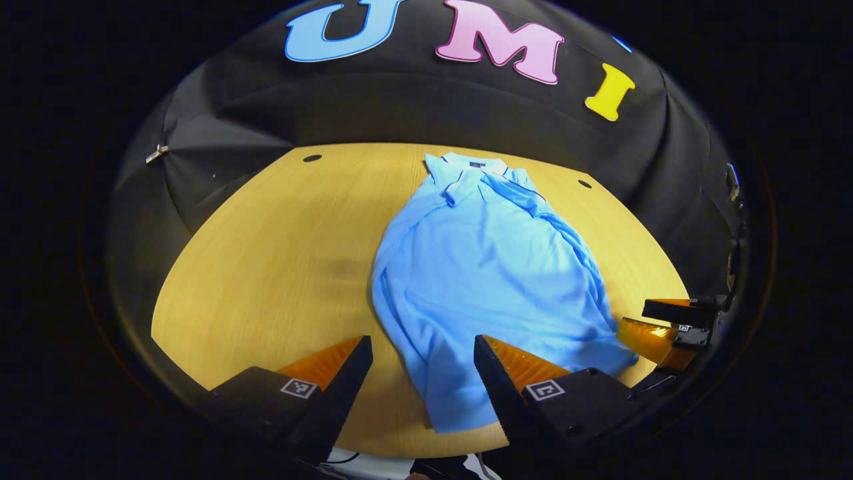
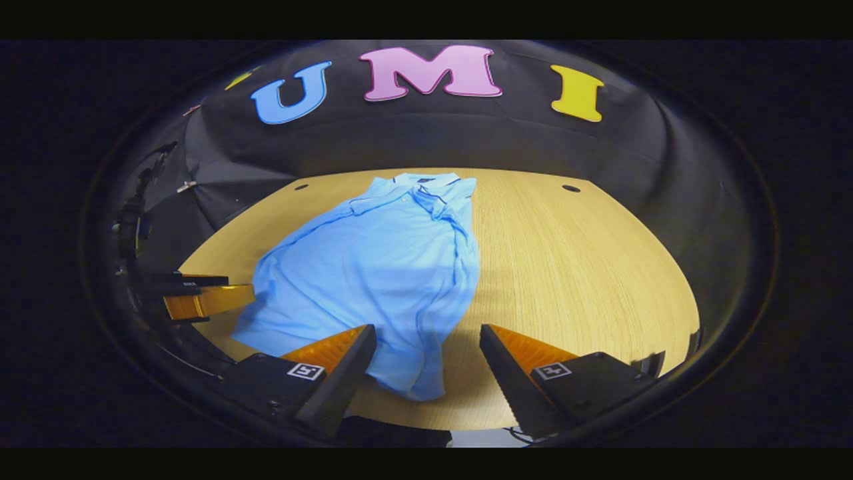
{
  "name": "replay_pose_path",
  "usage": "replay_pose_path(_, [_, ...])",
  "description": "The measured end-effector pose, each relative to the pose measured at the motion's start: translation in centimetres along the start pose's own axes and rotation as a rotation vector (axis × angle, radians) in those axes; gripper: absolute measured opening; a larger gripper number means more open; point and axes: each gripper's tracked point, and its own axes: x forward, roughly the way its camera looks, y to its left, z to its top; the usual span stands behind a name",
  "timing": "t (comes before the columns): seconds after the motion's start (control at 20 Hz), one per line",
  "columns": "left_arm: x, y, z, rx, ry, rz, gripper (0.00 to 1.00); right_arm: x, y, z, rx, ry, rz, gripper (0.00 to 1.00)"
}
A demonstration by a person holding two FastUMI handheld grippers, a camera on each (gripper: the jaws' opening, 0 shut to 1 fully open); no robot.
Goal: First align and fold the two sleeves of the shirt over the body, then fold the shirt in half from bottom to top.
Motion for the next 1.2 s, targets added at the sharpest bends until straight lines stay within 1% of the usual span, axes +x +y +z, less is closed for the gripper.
replay_pose_path(0.15, [0.4,-0.3,-1.8,0.035,0.022,0.017,0.98,0.1,0.4,-1.7,0.008,0.026,-0.018,0.98])
replay_pose_path(0.25, [1.0,-0.4,-2.5,0.063,0.034,0.030,0.98,0.3,0.5,-2.6,0.011,0.042,-0.031,0.95])
replay_pose_path(0.4, [1.7,-0.4,-3.5,0.077,0.068,0.048,0.98,0.4,0.6,-4.3,0.009,0.076,-0.043,0.98])
replay_pose_path(0.45, [1.6,-0.4,-3.5,0.078,0.060,0.052,0.98,0.3,0.7,-3.8,0.006,0.055,-0.045,0.95])
replay_pose_path(0.5, [1.8,-0.7,-3.6,0.082,0.062,0.047,0.99,0.5,0.7,-4.2,0.005,0.064,-0.048,0.97])
replay_pose_path(0.55, [1.5,-0.9,-3.6,0.088,0.059,0.043,0.98,0.6,0.8,-3.9,0.003,0.058,-0.047,0.98])
replay_pose_path(0.6, [1.5,-1.2,-3.5,0.094,0.056,0.036,0.87,0.7,0.8,-4.1,0.001,0.063,-0.048,0.92])
replay_pose_path(0.65, [1.6,-1.4,-3.7,0.100,0.049,0.034,0.86,0.9,1.0,-3.9,0.002,0.065,-0.042,0.88])
replay_pose_path(0.7, [1.7,-1.7,-3.8,0.095,0.055,0.032,0.77,0.8,1.2,-4.0,-0.001,0.068,-0.042,0.75])
replay_pose_path(0.75, [1.8,-2.1,-3.7,0.095,0.054,0.028,0.73,0.9,1.4,-3.9,-0.003,0.075,-0.034,0.70])
replay_pose_path(0.8, [1.9,-2.6,-3.7,0.106,0.057,0.020,0.67,1.0,1.5,-3.7,0.003,0.074,-0.026,0.53])
replay_pose_path(0.9, [2.0,-3.4,-3.5,0.125,0.052,0.007,0.38,1.3,1.5,-3.4,0.021,0.079,-0.008,0.27])
replay_pose_path(0.95, [2.1,-3.5,-3.4,0.126,0.053,0.003,0.27,1.3,1.7,-3.6,0.022,0.089,0.007,0.22])
replay_pose_path(1.0, [2.1,-3.6,-3.2,0.119,0.050,0.001,0.16,1.4,1.6,-3.4,0.015,0.090,0.017,0.21])
replay_pose_path(1.05, [2.2,-3.6,-3.2,0.108,0.051,-0.003,0.12,1.3,1.5,-3.3,0.026,0.093,0.026,0.21])
replay_pose_path(1.1, [2.2,-3.6,-3.1,0.095,0.054,-0.010,0.08,1.4,1.5,-3.3,0.026,0.097,0.039,0.14])
replay_pose_path(1.2, [2.1,-3.8,-2.9,0.080,0.057,-0.029,0.07,1.5,1.7,-3.2,0.022,0.109,0.079,0.12])
